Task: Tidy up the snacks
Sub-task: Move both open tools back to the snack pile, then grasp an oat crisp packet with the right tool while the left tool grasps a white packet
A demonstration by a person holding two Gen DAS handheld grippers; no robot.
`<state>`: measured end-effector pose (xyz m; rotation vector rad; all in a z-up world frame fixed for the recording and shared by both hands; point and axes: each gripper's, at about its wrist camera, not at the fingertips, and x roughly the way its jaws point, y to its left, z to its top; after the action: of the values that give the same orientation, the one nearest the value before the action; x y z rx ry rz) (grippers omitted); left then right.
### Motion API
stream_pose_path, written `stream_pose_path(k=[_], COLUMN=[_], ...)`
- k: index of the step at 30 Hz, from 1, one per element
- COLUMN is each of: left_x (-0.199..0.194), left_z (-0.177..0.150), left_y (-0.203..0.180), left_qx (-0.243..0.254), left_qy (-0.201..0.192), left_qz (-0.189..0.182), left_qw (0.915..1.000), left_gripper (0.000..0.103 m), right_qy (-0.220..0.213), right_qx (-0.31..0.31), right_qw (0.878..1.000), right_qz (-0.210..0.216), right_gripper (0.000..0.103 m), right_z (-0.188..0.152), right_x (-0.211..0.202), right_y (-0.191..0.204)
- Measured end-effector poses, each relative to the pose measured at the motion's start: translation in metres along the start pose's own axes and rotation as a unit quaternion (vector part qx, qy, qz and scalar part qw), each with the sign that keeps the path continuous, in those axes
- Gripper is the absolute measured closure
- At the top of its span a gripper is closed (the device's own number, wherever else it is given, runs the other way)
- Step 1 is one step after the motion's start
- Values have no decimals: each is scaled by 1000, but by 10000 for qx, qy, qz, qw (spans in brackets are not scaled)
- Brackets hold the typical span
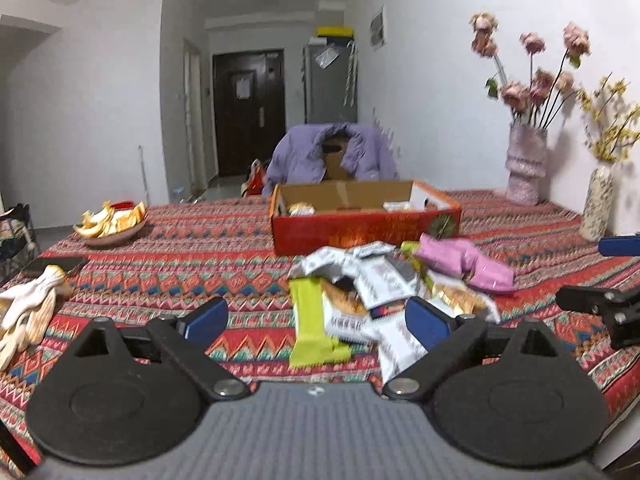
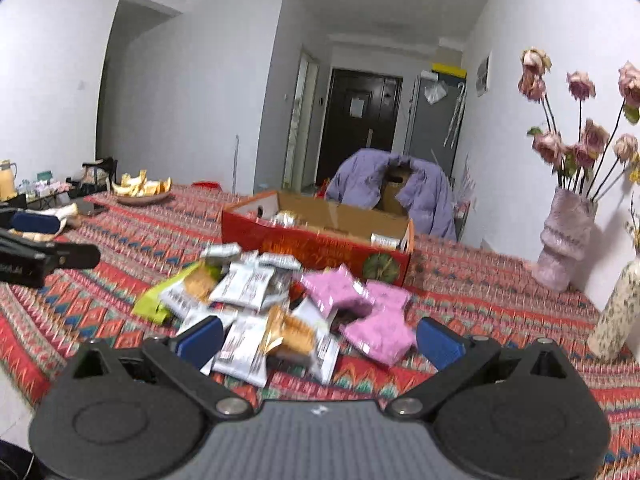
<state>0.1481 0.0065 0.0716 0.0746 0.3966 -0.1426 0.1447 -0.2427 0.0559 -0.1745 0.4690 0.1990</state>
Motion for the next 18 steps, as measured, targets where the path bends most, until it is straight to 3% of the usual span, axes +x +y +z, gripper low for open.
stream_pose_path(k=[6,11,18], left_x=[-1,16,51], left_z=[-5,-8,-1], left_y=[0,2,-8], left_qx=[20,22,249], left_qy=[57,359,551], left_qz=[-70,-147,-161], left_qw=[10000,9992,9980], left_gripper=[6,6,6], right_qy=[171,123,241], right_qx=[358,980,1164], right_qw=[9992,9950,9929], right_qz=[-12,148,66], right_gripper=[0,0,0], right_z=[-8,-11,-14], right_x=[4,9,30], right_y=[-1,-13,-30])
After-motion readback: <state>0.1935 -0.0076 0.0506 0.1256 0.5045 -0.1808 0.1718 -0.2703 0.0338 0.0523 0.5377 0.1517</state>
